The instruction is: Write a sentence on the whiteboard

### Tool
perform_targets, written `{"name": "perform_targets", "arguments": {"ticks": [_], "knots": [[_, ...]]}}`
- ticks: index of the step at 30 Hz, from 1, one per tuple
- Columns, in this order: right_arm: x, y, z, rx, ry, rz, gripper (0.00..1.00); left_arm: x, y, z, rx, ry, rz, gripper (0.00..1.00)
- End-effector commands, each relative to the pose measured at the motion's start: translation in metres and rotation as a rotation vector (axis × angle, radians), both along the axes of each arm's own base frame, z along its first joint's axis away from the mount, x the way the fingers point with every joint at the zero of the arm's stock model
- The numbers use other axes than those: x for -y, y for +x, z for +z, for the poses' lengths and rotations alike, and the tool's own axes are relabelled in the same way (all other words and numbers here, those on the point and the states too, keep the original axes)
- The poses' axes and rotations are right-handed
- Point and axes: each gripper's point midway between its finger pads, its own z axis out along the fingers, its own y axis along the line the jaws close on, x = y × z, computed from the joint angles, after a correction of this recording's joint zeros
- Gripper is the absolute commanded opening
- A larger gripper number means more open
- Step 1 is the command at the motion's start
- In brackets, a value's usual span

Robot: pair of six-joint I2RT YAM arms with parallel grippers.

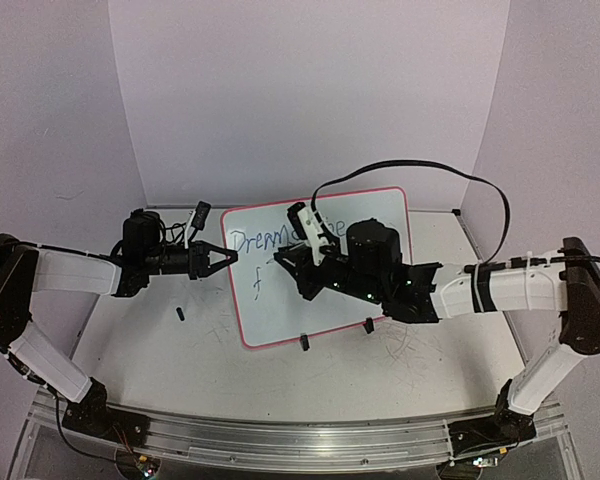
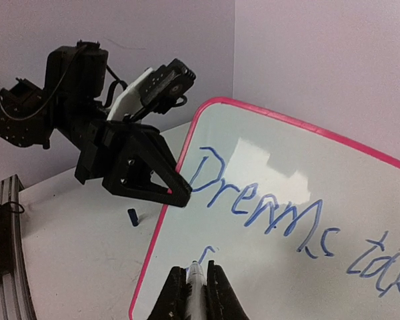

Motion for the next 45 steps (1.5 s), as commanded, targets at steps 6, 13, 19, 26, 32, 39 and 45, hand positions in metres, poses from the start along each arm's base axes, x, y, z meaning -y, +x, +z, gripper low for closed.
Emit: {"name": "perform_targets", "arguments": {"ticks": [6,13,19,26,32,39,45], "knots": [[-0.022,-0.002,-0.011,0.006,-0.052,0.046,0.0,-0.003,0.01,0.003,0.077,0.048,0.059,0.0],[-0.012,0.001,-0.01,0.012,-0.049,0.002,0.0,-0.002,0.011,0.004,0.077,0.047,0.061,0.0],[-0.015,0.002,-0.01,0.01,-0.047,0.002,0.0,-0.003,0.011,0.004,0.074,0.049,0.072,0.0],[-0.015,0.003,-0.01,0.015,-0.047,0.003,0.0,-0.003,0.013,0.002,0.072,0.053,0.076,0.0],[-0.011,0.009,-0.007,0.03,-0.043,-0.038,0.0,-0.003,0.014,0.001,0.069,0.055,0.076,0.0],[-0.009,0.012,-0.005,0.037,-0.038,-0.061,0.0,-0.003,0.014,0.001,0.069,0.054,0.075,0.0],[-0.005,0.014,0.001,0.056,-0.03,-0.081,0.0,-0.002,0.013,0.0,0.067,0.054,0.07,0.0]]}}
